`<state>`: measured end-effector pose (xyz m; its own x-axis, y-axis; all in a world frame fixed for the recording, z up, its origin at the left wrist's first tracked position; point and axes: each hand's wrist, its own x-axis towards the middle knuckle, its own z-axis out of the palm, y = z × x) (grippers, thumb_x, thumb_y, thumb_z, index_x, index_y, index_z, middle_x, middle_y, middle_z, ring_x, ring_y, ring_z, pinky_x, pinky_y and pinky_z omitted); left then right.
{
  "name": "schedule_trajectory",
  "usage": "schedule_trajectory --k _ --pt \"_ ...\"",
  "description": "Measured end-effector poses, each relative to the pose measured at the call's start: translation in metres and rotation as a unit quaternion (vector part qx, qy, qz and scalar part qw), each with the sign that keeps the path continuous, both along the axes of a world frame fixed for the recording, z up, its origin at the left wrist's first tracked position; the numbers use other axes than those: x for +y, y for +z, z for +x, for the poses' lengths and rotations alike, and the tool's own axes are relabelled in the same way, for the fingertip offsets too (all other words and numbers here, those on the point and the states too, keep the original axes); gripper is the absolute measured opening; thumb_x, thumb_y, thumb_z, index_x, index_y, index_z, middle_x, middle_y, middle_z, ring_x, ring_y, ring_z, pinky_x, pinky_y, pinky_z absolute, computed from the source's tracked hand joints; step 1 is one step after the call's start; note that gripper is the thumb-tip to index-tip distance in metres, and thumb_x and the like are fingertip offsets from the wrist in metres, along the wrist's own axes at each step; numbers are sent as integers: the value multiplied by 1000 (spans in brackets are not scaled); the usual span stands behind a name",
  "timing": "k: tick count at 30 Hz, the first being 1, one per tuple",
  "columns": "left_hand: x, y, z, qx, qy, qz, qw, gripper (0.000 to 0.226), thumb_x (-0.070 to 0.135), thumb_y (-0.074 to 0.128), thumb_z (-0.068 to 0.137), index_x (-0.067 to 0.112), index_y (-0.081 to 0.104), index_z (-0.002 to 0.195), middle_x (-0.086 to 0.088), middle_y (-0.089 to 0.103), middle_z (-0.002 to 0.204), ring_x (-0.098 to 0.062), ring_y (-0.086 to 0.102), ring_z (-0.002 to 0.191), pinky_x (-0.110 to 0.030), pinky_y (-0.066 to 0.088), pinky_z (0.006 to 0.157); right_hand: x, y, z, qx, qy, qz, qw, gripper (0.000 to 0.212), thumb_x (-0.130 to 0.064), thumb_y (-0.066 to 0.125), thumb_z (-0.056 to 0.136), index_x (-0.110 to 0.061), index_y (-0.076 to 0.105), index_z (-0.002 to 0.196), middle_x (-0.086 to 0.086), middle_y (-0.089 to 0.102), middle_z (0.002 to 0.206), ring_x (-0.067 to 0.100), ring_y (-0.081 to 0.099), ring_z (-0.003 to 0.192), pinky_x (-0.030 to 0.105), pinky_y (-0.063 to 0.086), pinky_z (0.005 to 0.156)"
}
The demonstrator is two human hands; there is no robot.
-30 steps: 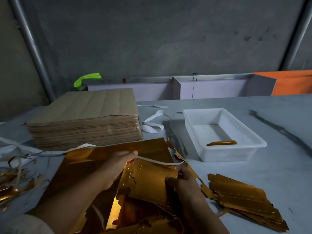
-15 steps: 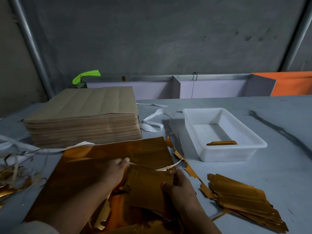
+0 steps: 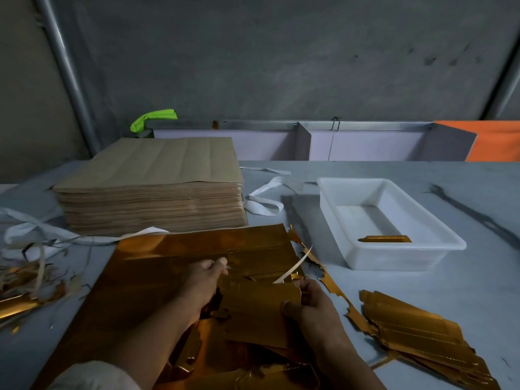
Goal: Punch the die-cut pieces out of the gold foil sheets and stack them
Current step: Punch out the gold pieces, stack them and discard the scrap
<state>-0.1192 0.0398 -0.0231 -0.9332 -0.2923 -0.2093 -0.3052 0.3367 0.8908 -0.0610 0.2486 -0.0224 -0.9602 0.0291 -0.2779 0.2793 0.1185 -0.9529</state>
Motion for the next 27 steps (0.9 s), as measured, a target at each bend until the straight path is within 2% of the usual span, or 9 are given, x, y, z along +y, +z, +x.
schedule_trajectory --k 6,8,12,15,19,22,27 --pt "2 -2 1 9 9 12 1000 30 41 48 100 19 66 90 3 57 97 -21 54 99 -38 42 81 -1 -1 1 3 9 7 1000 26 -11 64 91 -32 55 105 -5 66 104 19 66 91 37 59 77" --pt "1 -2 1 11 7 21 1000 30 40 48 100 18 65 92 3 56 101 -22 52 104 -40 41 85 0 0 2 0 15 2 1000 27 -9 65 89 -29 57 104 -2 68 100 22 68 89 38 59 74" --pt "1 0 1 16 17 49 999 30 38 47 101 15 65 95 3 56 98 -17 49 101 -38 36 81 2 3 3 -12 40 -1 999 29 -11 66 87 -31 55 106 -1 64 104 24 66 91 35 57 68" --pt "1 0 1 22 25 58 998 30 37 47 101 14 65 95 -1 58 97 -18 53 94 -35 40 76 4 3 4 -10 61 -4 998 29 -14 67 87 -32 54 107 -2 60 109 23 63 94 29 54 64" --pt "-6 1 -3 34 68 112 991 31 37 45 102 12 64 99 -5 52 86 -17 47 71 -30 39 60 7 2 5 1 81 10 997 31 -16 69 86 -32 55 108 3 56 118 30 59 104 39 57 78" --pt "-10 0 -4 37 115 157 980 34 38 43 103 10 62 103 -7 51 86 -20 48 72 -31 41 61 9 -1 6 6 52 -32 998 29 -12 68 86 -28 59 109 7 61 118 34 62 104 52 57 87" --pt "-10 -1 -3 40 141 173 974 46 43 35 104 8 65 105 -6 49 80 -18 44 67 -30 38 60 2 -9 7 31 -17 -65 997 27 -14 68 89 -29 59 109 3 64 112 32 64 101 55 56 88"
